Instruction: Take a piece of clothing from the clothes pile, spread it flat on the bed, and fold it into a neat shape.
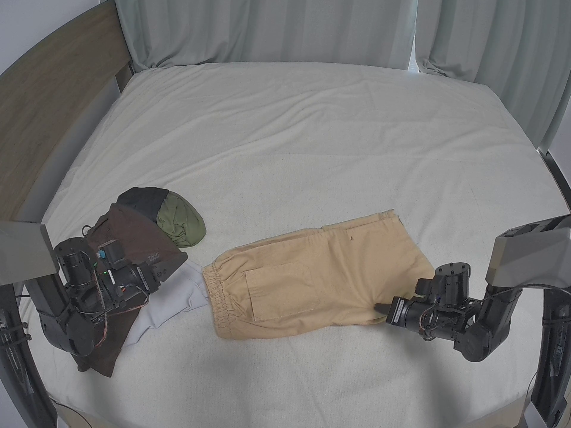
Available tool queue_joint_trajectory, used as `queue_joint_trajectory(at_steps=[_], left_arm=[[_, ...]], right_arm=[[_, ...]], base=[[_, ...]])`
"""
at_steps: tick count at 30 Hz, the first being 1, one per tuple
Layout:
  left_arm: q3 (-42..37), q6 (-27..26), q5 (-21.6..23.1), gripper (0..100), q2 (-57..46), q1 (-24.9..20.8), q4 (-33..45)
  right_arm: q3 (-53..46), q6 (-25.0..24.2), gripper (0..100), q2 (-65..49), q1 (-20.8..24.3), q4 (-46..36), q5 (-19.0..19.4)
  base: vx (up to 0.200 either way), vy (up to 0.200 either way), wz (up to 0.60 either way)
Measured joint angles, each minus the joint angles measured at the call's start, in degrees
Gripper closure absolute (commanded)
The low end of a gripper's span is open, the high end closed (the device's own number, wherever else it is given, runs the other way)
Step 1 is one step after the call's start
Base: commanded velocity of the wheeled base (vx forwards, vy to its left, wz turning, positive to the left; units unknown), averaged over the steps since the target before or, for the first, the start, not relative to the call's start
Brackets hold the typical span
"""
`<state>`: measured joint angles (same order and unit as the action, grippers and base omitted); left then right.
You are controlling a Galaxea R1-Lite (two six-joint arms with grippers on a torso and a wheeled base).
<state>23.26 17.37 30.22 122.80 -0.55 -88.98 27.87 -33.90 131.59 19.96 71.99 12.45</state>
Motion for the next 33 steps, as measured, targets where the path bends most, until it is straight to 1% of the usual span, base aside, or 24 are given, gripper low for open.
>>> queue_joint_trajectory(at_steps=[1,11,15,17,22,24,28,33], left_arm=[[0.0,0.0,0.4,0,0.0,0.0,0.0],[-0.2,-0.2,3.7,0,0.0,0.5,0.0],[-0.5,-2.2,7.8,0,-0.3,1.0,0.0],[-0.6,-3.0,8.6,0,-0.4,1.3,0.0],[-0.8,-4.2,9.4,0,-0.7,1.9,0.0],[-0.9,-4.5,9.5,0,-0.9,2.0,0.0],[-1.9,-5.1,9.6,0,-1.1,2.1,0.0],[-2.7,-5.3,9.7,0,-1.1,2.0,0.0]], right_arm=[[0.0,0.0,0,0.0,0.0,0.0,0.0],[-2.2,0.3,0,0.1,0.9,0.4,0.1],[-5.4,0.7,0,0.1,1.8,2.3,0.3],[-7.2,0.8,0,0.1,2.4,4.9,0.3],[-13.2,0.8,0,0.4,4.3,14.7,1.0],[-15.3,0.7,0,0.4,5.3,16.0,2.5],[-17.7,0.7,0,-1.2,6.7,16.4,6.8],[-18.1,0.7,0,-5.0,7.2,16.4,9.6]], base=[[0.0,0.0,0.0],[0.0,0.0,0.0],[0.0,0.0,0.0],[0.0,0.0,0.0],[0.0,0.0,0.0],[0.0,0.0,0.0],[0.0,0.0,0.0],[0.0,0.0,0.0]])
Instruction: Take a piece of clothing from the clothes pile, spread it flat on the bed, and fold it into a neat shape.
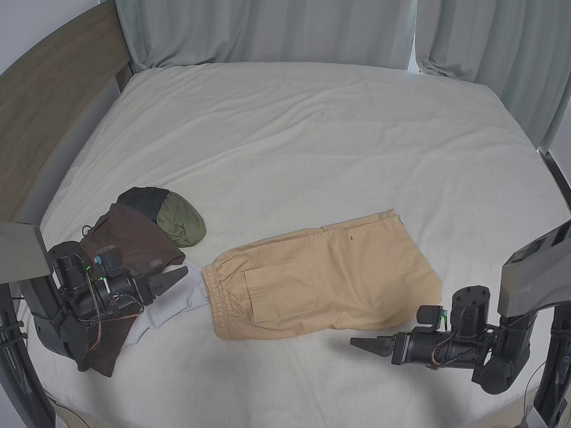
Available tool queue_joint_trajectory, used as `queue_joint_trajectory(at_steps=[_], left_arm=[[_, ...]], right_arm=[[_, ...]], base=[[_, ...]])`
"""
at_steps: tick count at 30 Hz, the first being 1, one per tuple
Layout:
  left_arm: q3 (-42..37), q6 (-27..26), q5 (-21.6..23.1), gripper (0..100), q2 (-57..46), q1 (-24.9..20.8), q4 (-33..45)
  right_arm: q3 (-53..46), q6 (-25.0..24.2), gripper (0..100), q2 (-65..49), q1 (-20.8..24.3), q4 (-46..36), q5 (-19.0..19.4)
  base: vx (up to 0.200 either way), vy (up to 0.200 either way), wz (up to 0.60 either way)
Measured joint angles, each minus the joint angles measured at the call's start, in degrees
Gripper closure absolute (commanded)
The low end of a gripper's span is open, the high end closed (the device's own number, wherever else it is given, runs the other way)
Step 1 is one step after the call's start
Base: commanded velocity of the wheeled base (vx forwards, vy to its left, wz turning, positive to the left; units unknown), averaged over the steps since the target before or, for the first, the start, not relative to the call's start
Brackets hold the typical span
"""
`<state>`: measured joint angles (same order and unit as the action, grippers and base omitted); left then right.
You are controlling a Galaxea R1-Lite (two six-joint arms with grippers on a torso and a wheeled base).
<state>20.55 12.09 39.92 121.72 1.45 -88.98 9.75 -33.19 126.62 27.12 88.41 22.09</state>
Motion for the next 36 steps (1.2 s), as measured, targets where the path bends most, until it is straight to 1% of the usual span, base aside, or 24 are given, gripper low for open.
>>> queue_joint_trajectory(at_steps=[6,11,17,24,33,36], left_arm=[[-0.1,-0.1,0.2,0,0.4,-0.3,0.0],[-0.4,-0.3,0.5,0,0.3,-0.8,0.0],[-1.4,-0.1,2.9,0,0.3,-1.4,0.0],[-2.5,0.0,3.6,0,2.3,-3.0,0.0],[-2.7,0.3,3.5,0,4.6,-4.6,0.0],[-2.4,1.5,3.4,0,5.4,-4.9,0.0]], right_arm=[[2.6,0.1,0,-5.5,-0.6,-0.2,3.9],[6.3,0.2,0,-9.0,-2.1,-0.1,5.5],[7.8,0.6,0,-13.3,-4.5,-0.2,8.7],[8.6,1.1,0,-15.5,-7.6,-0.3,9.3],[8.9,1.1,0,-15.8,-8.4,-0.3,9.4],[9.0,1.1,0,-15.8,-8.6,-0.3,9.4]], base=[[0.0,0.0,0.0],[0.0,0.0,0.0],[0.0,0.0,0.0],[0.0,0.0,0.0],[0.0,0.0,0.0],[0.0,0.0,0.0]])
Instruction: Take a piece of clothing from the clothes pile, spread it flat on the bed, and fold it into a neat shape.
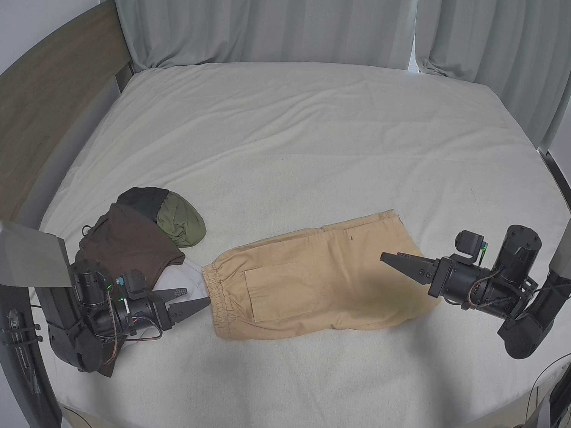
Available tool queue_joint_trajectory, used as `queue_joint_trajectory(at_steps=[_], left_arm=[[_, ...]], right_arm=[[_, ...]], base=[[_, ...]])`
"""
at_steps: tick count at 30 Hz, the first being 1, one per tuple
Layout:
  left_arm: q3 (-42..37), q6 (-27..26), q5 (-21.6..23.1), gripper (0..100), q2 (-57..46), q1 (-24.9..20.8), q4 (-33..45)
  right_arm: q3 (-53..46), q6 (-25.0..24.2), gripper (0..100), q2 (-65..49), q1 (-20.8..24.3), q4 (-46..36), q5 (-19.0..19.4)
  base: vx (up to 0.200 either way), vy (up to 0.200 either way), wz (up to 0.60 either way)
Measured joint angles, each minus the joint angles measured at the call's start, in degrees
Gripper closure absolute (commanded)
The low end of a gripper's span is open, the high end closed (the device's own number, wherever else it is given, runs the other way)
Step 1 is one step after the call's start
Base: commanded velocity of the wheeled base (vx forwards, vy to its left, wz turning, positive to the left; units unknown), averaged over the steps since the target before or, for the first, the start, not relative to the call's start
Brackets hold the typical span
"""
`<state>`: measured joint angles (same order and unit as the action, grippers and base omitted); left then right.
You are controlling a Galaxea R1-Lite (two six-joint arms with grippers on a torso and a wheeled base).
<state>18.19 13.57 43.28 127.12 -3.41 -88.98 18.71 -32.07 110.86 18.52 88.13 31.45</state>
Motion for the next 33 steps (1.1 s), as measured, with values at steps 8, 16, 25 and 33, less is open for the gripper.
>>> queue_joint_trajectory(at_steps=[8,16,25,33], left_arm=[[0.3,2.3,-0.1,0,1.9,-0.6,0.0],[1.1,2.1,-0.4,0,4.7,-1.4,0.0],[4.1,2.1,-2.1,0,9.1,-2.9,0.0],[6.6,2.3,-2.9,0,14.1,-4.2,0.0]], right_arm=[[0.0,0.0,0,0.2,-0.2,0.0,0.0],[0.0,0.0,0,0.2,0.4,0.0,-0.1],[0.3,0.0,0,0.2,-0.2,0.0,-0.1],[0.4,0.0,0,0.3,-0.2,0.0,-0.1]], base=[[0.0,0.0,0.0],[0.0,0.0,0.0],[0.0,0.0,0.0],[0.0,0.0,0.0]])
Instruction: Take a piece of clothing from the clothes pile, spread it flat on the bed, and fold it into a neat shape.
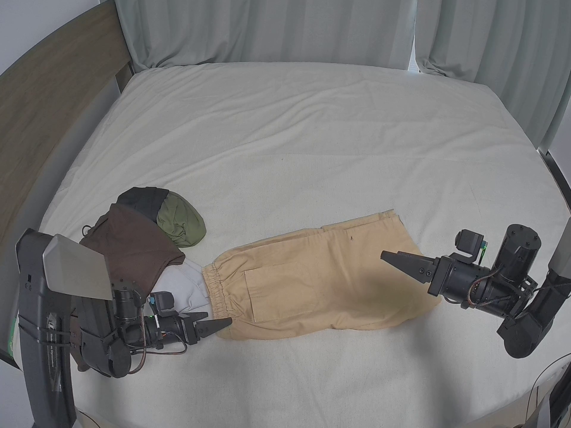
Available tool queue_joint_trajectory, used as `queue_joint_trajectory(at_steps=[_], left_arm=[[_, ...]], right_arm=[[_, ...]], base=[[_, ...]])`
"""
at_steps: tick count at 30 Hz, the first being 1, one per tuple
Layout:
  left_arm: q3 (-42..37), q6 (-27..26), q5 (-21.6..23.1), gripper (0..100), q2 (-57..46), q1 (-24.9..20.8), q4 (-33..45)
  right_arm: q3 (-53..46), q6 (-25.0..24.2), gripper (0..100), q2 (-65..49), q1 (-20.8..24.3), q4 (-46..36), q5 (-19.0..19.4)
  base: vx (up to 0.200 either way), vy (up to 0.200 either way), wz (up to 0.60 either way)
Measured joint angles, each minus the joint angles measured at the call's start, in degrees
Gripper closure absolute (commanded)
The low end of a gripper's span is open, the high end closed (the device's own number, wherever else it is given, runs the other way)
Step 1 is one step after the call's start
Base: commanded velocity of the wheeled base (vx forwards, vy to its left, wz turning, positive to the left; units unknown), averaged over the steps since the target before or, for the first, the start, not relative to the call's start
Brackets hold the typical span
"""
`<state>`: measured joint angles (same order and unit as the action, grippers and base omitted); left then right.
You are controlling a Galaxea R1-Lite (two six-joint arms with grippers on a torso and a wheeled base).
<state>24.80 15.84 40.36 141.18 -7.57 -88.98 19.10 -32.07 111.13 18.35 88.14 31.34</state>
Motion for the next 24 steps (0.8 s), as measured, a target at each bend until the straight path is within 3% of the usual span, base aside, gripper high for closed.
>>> queue_joint_trajectory(at_steps=[11,24], left_arm=[[3.3,1.8,-2.4,0,4.7,-2.2,-0.4],[8.8,16.0,-7.9,0,5.4,-7.5,-0.1]], right_arm=[[-0.1,0.0,0,0.1,0.5,0.0,0.0],[-0.2,1.1,0,1.2,0.6,0.0,-0.1]], base=[[0.0,0.0,0.0],[0.0,0.0,0.0]])
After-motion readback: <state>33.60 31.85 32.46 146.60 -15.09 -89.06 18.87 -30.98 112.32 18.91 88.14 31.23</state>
